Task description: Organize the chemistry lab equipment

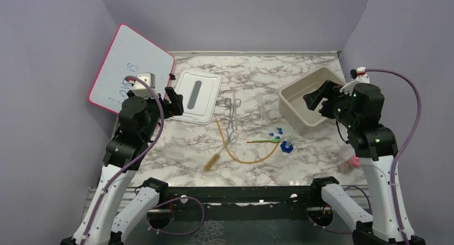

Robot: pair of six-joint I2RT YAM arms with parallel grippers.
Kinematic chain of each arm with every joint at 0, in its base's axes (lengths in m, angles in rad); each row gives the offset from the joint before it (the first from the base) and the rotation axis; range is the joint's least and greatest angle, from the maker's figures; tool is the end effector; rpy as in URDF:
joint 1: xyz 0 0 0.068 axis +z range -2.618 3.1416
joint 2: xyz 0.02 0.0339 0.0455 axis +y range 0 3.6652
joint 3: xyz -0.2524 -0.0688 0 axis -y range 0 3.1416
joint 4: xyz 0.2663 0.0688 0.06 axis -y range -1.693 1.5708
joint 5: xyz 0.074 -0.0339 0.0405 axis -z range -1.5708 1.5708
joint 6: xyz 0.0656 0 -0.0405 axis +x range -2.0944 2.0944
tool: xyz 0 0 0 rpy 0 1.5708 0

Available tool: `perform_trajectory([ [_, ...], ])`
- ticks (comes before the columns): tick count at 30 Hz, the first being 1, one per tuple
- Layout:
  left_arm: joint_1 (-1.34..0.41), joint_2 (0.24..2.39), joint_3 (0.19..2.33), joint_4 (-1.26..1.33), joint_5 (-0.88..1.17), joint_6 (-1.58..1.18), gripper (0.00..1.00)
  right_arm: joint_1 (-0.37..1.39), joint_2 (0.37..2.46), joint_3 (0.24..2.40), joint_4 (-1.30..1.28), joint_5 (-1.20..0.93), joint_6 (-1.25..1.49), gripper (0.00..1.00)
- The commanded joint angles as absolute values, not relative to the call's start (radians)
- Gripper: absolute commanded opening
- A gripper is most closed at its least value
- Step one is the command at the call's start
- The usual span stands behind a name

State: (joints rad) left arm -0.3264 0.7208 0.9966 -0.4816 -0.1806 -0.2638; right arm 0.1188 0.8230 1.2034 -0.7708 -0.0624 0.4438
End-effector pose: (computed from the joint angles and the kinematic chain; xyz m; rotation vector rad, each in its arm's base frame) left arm 0.1988 -0.0549 0.3820 -0.0751 1.7793 -0.2660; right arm 0.2004 0.0280 0.4001 0.2802 1.9654 0.4286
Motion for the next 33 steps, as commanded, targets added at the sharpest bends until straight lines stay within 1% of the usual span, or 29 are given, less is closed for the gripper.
perform_trajectory([
  [1, -0.321, 0.708, 1.005, -0.521, -0.137, -0.25, 0.99, 0.125, 0.819, 1.219, -0.832, -0.051, 0.438, 0.81],
  [6, -0.321, 0.71, 0.977, -0.507, -0.013, -0.257, 0.99, 0.125, 0.851, 1.225, -0.862, -0.098, 0.432, 0.81],
  [12, -0.321, 0.692, 0.9, -0.399, 0.162, -0.282, 0.99, 0.124, 0.837, 1.191, -0.92, -0.043, 0.487, 0.76],
  [14, -0.321, 0.686, 0.869, -0.354, 0.223, -0.279, 0.99, 0.125, 0.844, 1.182, -0.957, -0.084, 0.481, 0.76],
  [17, -0.321, 0.694, 0.827, -0.291, 0.295, -0.281, 0.99, 0.124, 0.862, 1.166, -1.003, -0.242, 0.379, 0.68],
  [19, -0.321, 0.71, 0.802, -0.248, 0.319, -0.293, 0.99, 0.126, 0.861, 1.139, -1.008, -0.296, 0.358, 0.65],
  [26, -0.321, 0.815, 0.781, -0.171, 0.365, -0.313, 0.99, 0.126, 0.876, 1.081, -1.0, -0.219, 0.357, 0.64],
  [30, -0.323, 0.862, 0.778, -0.131, 0.429, -0.306, 0.99, 0.128, 0.905, 1.058, -0.991, -0.115, 0.389, 0.62],
  [33, -0.324, 0.884, 0.775, -0.116, 0.46, -0.305, 0.99, 0.131, 0.904, 1.017, -0.939, -0.144, 0.403, 0.59],
])
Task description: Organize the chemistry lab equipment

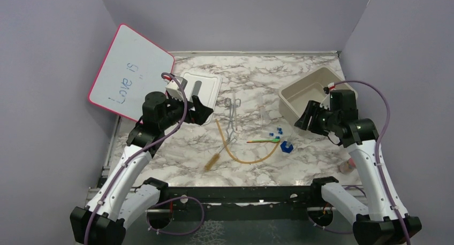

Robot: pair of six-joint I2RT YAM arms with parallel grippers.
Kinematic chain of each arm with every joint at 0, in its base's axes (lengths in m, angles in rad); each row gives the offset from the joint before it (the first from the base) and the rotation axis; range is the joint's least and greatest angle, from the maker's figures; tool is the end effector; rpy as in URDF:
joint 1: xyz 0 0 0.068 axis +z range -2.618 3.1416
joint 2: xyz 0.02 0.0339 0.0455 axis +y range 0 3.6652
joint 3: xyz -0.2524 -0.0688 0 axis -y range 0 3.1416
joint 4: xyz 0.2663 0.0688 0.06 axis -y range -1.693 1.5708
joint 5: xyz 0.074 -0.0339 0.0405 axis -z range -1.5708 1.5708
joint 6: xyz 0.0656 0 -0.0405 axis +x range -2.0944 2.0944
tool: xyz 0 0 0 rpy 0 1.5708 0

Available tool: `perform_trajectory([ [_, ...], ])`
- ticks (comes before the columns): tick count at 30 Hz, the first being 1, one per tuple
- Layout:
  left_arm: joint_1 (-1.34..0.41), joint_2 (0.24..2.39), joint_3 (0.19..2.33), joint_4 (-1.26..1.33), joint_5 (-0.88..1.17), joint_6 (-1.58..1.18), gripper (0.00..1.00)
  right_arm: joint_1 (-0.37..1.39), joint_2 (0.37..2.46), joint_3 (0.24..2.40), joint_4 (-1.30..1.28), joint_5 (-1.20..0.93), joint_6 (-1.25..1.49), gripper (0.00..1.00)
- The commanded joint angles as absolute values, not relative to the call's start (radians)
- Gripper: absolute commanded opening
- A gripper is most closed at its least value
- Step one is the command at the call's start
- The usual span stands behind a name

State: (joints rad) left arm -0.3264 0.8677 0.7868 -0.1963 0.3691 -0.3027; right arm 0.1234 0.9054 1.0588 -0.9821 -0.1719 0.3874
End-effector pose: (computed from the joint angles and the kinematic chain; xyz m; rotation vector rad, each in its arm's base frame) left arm 0.2359 -0.1049 0.3073 0.2876 1.8791 -0.7739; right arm 0.2089 0.0372 0.3099 0.2390 2.4189 0.4413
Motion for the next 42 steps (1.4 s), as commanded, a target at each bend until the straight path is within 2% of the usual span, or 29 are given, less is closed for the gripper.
perform_trajectory([
  [1, -0.324, 0.89, 0.771, -0.112, 0.466, -0.304, 0.99, 0.14, 0.912, 1.005, -0.929, -0.149, 0.408, 0.58],
  [10, -0.328, 0.958, 0.76, -0.069, 0.463, -0.337, 0.99, 0.273, 0.981, 0.949, -0.893, -0.036, 0.455, 0.57],
  [19, -0.336, 0.984, 0.755, -0.066, 0.441, -0.34, 0.99, 0.346, 1.052, 0.977, -0.893, 0.101, 0.466, 0.41],
  [23, -0.34, 0.978, 0.739, -0.062, 0.437, -0.347, 0.99, 0.349, 1.061, 0.997, -0.887, 0.118, 0.445, 0.28],
  [27, -0.347, 0.973, 0.728, -0.061, 0.432, -0.346, 0.99, 0.349, 1.076, 1.02, -0.893, 0.125, 0.409, 0.24],
  [33, -0.357, 0.972, 0.721, -0.038, 0.443, -0.361, 0.99, 0.349, 1.069, 1.054, -0.886, 0.064, 0.351, 0.22],
  [42, -0.501, 1.045, 0.668, 0.218, 0.493, -0.458, 0.97, 0.349, 1.069, 1.082, -0.808, -0.29, 0.299, 0.2],
])
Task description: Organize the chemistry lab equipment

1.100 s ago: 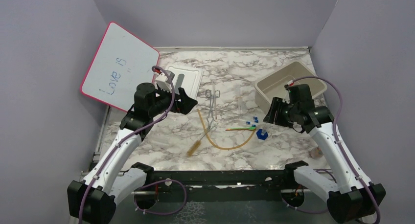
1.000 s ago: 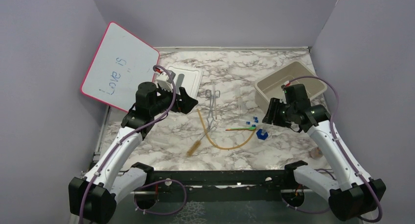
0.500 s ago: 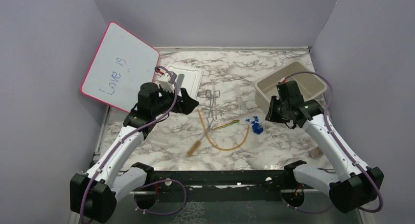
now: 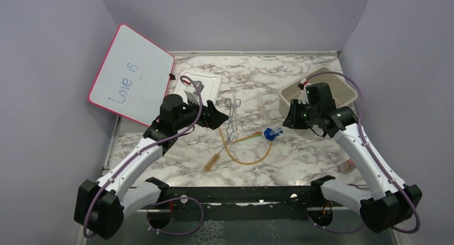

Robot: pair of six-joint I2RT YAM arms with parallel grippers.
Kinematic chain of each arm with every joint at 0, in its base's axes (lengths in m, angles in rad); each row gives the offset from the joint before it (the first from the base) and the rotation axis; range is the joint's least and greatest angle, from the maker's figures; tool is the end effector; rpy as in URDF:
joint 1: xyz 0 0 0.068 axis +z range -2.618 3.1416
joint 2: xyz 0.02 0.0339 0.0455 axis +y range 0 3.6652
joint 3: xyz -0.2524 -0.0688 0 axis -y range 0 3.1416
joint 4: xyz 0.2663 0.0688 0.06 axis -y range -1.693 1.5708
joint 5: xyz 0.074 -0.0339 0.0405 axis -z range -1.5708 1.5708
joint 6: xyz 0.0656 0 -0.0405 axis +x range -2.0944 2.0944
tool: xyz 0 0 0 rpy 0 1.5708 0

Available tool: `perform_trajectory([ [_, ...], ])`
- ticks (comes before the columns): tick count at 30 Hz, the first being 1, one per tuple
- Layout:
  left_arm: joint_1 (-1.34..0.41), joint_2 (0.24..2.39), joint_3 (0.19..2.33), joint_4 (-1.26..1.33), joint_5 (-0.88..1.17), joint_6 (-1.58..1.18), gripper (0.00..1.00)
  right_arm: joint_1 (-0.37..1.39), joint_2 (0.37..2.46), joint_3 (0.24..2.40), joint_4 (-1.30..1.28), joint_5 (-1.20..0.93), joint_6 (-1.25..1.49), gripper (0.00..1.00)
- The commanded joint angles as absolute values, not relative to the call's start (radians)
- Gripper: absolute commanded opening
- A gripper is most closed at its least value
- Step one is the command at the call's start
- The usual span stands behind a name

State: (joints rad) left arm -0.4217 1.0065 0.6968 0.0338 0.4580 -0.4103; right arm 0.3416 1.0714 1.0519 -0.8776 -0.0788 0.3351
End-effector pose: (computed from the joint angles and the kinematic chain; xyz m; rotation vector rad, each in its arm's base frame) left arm 0.2479 -0.1430 0.2666 0.3473 1.9066 -0.9901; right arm 0.2371 0.0898 0.2809 -0.0427 2.5042 0.3842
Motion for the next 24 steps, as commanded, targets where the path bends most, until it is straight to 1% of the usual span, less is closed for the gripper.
perform_trajectory([
  [1, -0.524, 1.058, 0.661, 0.258, 0.495, -0.46, 0.96, 0.349, 1.07, 1.078, -0.79, -0.334, 0.299, 0.2],
  [4, -0.594, 1.103, 0.671, 0.31, 0.503, -0.417, 0.96, 0.349, 1.075, 1.07, -0.743, -0.45, 0.296, 0.2],
  [6, -0.628, 1.141, 0.682, 0.313, 0.547, -0.308, 0.92, 0.349, 1.084, 1.066, -0.717, -0.524, 0.284, 0.2],
  [7, -0.637, 1.165, 0.682, 0.312, 0.565, -0.244, 0.91, 0.35, 1.088, 1.066, -0.708, -0.573, 0.277, 0.19],
  [11, -0.649, 1.23, 0.68, 0.326, 0.612, -0.188, 0.89, 0.35, 1.097, 1.066, -0.672, -0.723, 0.279, 0.19],
  [14, -0.67, 1.259, 0.691, 0.353, 0.682, -0.166, 0.85, 0.351, 1.09, 1.057, -0.652, -0.739, 0.277, 0.19],
  [18, -0.724, 1.271, 0.681, 0.4, 0.692, -0.117, 0.83, 0.351, 1.105, 1.044, -0.655, -0.75, 0.265, 0.19],
  [22, -0.744, 1.285, 0.682, 0.401, 0.718, -0.047, 0.75, 0.352, 1.105, 1.028, -0.655, -0.756, 0.25, 0.18],
  [24, -0.749, 1.29, 0.684, 0.401, 0.739, -0.028, 0.69, 0.352, 1.106, 1.028, -0.653, -0.758, 0.248, 0.18],
])
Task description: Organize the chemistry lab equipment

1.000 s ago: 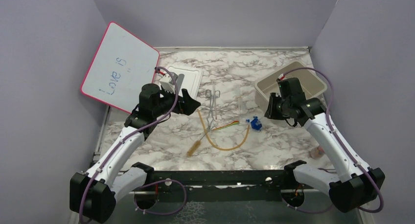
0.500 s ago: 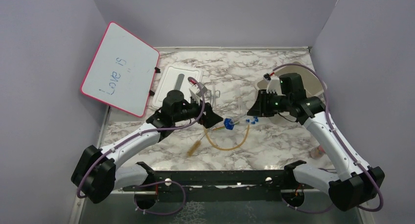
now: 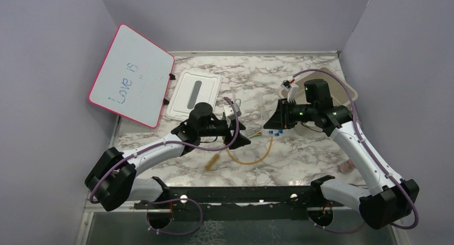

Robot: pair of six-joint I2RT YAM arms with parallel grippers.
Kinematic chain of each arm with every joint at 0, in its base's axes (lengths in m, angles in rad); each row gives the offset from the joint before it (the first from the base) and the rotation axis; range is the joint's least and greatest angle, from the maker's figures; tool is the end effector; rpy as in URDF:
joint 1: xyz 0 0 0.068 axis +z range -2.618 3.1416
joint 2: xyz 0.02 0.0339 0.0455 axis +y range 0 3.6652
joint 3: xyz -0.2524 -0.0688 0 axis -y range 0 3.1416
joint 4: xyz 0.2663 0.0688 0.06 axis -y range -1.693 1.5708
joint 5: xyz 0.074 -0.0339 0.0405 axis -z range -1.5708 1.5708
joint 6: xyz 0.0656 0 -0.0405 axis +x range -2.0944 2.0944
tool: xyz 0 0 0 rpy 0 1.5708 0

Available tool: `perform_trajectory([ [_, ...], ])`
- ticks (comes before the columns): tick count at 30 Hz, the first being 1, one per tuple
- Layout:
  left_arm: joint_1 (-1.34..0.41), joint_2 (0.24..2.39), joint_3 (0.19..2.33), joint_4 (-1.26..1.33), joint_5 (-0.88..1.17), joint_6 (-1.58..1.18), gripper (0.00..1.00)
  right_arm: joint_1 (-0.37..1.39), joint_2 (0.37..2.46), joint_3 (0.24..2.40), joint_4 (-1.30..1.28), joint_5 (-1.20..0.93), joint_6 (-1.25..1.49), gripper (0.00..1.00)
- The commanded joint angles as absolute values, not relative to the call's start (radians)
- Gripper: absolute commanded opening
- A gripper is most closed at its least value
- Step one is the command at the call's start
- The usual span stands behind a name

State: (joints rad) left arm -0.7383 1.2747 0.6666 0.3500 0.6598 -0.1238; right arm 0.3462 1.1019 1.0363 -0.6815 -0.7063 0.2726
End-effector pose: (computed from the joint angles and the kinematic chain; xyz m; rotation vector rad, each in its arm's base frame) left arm 0.2102 -0.2457 0.2199 1.0418 1.6428 -1.1905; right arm 0.2362 0.1305 0.2969 -0.4602 2.3122 1.1268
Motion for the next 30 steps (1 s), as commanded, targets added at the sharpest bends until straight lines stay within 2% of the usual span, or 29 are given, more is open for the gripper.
perform_trajectory([
  [1, -0.75, 1.291, 0.683, 0.4, 0.752, -0.024, 0.66, 0.351, 1.108, 1.031, -0.656, -0.764, 0.246, 0.18],
  [4, -0.759, 1.3, 0.68, 0.399, 0.757, -0.005, 0.55, 0.352, 1.113, 1.035, -0.655, -0.78, 0.241, 0.18],
  [8, -0.769, 1.315, 0.688, 0.397, 0.722, -0.005, 0.52, 0.352, 1.108, 1.034, -0.649, -0.796, 0.241, 0.18],
  [12, -0.779, 1.331, 0.706, 0.397, 0.716, 0.026, 0.45, 0.353, 1.107, 1.029, -0.647, -0.798, 0.242, 0.18],
  [19, -0.781, 1.337, 0.735, 0.379, 0.659, 0.004, 0.08, 0.353, 1.1, 1.005, -0.596, -0.781, 0.293, 0.2],
  [22, -0.781, 1.337, 0.751, 0.379, 0.606, -0.035, 0.0, 0.353, 1.101, 0.968, -0.535, -0.748, 0.356, 0.27],
  [28, -0.781, 1.363, 0.788, 0.379, 0.439, -0.194, 0.0, 0.353, 1.104, 0.893, -0.376, -0.592, 0.531, 0.61],
  [30, -0.781, 1.381, 0.811, 0.378, 0.361, -0.28, 0.0, 0.353, 1.096, 0.853, -0.272, -0.559, 0.6, 0.68],
])
